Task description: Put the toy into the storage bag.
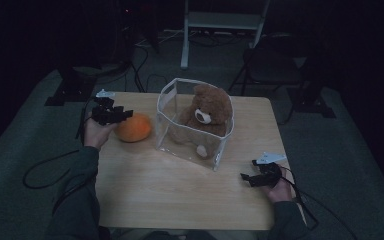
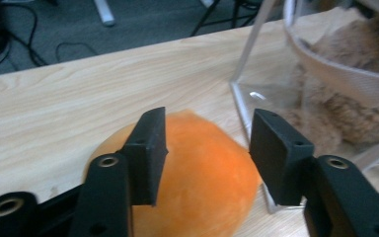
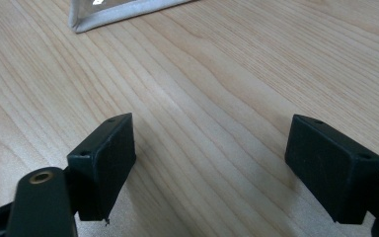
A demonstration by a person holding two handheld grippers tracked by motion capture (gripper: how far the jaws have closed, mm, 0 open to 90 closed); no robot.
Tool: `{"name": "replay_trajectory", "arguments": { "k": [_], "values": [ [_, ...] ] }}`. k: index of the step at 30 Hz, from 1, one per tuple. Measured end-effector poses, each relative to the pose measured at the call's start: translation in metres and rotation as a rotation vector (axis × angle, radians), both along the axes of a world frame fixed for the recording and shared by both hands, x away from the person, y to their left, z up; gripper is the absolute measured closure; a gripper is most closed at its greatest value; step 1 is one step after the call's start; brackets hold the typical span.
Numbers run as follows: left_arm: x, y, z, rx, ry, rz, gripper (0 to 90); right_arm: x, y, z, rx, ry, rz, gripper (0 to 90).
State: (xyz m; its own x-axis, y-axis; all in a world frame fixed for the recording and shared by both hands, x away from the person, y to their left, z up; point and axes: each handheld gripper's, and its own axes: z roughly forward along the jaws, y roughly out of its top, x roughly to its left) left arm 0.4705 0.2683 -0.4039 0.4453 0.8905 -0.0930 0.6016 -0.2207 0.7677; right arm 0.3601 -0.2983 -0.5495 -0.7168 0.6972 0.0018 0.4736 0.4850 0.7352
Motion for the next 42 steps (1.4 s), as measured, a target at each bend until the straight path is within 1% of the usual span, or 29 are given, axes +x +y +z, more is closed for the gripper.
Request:
{"name": "replay_trajectory", "arguments": {
  "k": [2,4,10,12,16,18,21,23,27,32,35,38,40,42],
  "values": [
    [0.000,0.002,-0.002,0.017,0.004,0.028,56.9,0.000,0.000,0.000,0.000,0.000,0.000,18.6],
    [0.001,0.006,-0.005,0.020,0.014,0.052,59.2,0.000,0.000,0.000,0.000,0.000,0.000,18.6],
    [0.000,0.015,-0.013,0.039,0.022,0.105,59.9,0.000,0.000,0.000,0.000,0.000,0.000,18.6],
    [-0.001,0.017,-0.015,0.046,0.026,0.115,59.8,0.000,0.000,0.000,0.000,0.000,0.000,18.5],
    [-0.001,0.023,-0.020,0.041,0.033,0.132,60.4,0.000,0.000,0.000,0.000,0.000,0.000,18.6],
    [-0.002,0.026,-0.022,0.047,0.035,0.139,61.8,0.000,0.000,0.000,0.000,0.000,-0.001,18.6],
    [-0.001,0.031,-0.024,0.050,0.042,0.171,65.3,0.000,0.000,0.000,0.000,0.000,-0.001,18.6],
    [-0.001,0.036,-0.026,0.045,0.049,0.199,67.6,0.000,0.000,0.000,0.000,0.000,0.000,18.6],
    [0.000,0.040,-0.031,0.051,0.062,0.217,69.8,0.000,0.000,0.000,0.000,0.000,0.000,18.6],
    [0.001,0.042,-0.037,0.029,0.071,0.232,69.0,0.000,0.000,0.000,0.000,0.000,0.000,18.6],
    [0.002,0.041,-0.037,0.006,0.061,0.230,67.2,0.000,0.000,0.000,0.000,0.000,-0.001,18.6],
    [0.003,0.038,-0.038,0.003,0.066,0.225,65.7,0.000,0.000,0.000,0.000,0.000,-0.001,18.5],
    [0.004,0.037,-0.039,-0.010,0.063,0.221,64.7,0.000,0.000,0.000,0.000,0.000,-0.001,18.6],
    [0.004,0.035,-0.038,-0.032,0.057,0.215,62.9,0.000,0.000,0.000,0.000,0.000,-0.001,18.6]
  ]
}}
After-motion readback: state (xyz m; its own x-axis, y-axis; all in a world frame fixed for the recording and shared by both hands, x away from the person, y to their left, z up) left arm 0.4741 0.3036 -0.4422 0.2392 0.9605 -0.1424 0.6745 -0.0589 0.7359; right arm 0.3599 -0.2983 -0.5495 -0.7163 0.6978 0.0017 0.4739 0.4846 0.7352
